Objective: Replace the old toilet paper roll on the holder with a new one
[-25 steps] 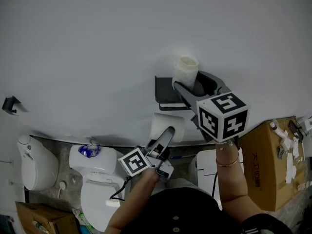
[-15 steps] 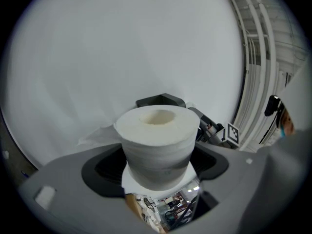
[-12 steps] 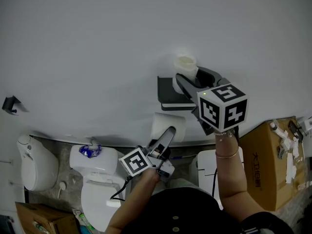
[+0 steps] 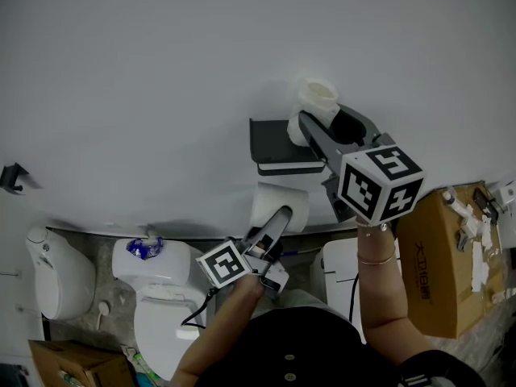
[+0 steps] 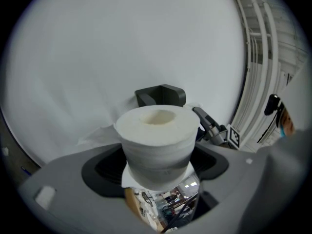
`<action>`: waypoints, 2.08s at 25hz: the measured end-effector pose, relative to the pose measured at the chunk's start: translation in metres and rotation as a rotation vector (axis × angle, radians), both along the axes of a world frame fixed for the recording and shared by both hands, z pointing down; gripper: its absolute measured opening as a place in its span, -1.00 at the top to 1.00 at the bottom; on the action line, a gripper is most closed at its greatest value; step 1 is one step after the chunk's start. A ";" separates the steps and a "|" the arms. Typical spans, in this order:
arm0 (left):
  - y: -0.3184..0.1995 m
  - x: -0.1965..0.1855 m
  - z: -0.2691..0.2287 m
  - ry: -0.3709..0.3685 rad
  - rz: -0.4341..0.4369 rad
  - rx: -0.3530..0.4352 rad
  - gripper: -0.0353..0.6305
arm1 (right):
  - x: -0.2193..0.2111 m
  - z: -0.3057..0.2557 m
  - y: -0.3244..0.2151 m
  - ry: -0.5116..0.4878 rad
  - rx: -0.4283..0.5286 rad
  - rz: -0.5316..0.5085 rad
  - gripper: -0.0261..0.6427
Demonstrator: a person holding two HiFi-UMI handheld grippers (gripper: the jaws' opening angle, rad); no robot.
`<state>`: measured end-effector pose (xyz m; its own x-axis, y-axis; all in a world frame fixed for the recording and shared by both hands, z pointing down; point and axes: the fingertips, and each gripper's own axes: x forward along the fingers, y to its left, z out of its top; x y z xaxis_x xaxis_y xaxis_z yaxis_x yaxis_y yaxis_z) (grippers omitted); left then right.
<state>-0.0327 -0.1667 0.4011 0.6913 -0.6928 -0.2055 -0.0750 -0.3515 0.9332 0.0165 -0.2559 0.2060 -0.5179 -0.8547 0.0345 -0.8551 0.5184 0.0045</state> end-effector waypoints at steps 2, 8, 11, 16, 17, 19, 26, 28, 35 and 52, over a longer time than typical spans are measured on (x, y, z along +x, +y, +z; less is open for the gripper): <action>0.003 0.007 -0.001 0.002 0.015 -0.002 -0.32 | 0.013 -0.007 0.009 -0.062 0.025 0.019 0.39; 0.006 0.029 -0.003 0.003 0.064 0.006 -0.32 | 0.054 -0.025 0.030 -0.221 0.105 0.079 0.39; 0.007 0.038 -0.005 0.010 0.088 0.010 -0.32 | 0.077 -0.028 0.041 -0.299 0.134 0.118 0.39; 0.010 0.057 -0.006 0.005 0.130 0.019 -0.32 | 0.113 -0.022 0.058 -0.422 0.148 0.163 0.39; 0.011 0.060 -0.005 0.004 0.137 0.016 -0.32 | 0.121 -0.019 0.061 -0.449 0.148 0.176 0.39; 0.012 0.066 -0.006 0.003 0.151 0.018 -0.32 | 0.135 -0.012 0.066 -0.515 0.145 0.197 0.39; 0.014 0.075 -0.002 -0.014 0.168 0.005 -0.32 | 0.163 0.026 0.068 -0.653 0.087 0.234 0.39; 0.015 0.076 -0.001 -0.019 0.168 0.002 -0.32 | 0.166 0.037 0.068 -0.690 0.068 0.241 0.39; 0.018 0.066 0.009 -0.032 0.159 -0.008 -0.32 | 0.164 0.077 0.063 -0.984 0.015 0.239 0.39; 0.023 0.051 0.018 -0.070 0.108 -0.027 -0.31 | 0.155 0.132 0.046 -1.339 -0.124 0.202 0.39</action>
<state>0.0185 -0.1433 0.4194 0.7739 -0.6185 -0.1363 -0.1035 -0.3358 0.9362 0.1710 -0.2099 0.3384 -0.0820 -0.9471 -0.3102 -0.2279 0.3208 -0.9193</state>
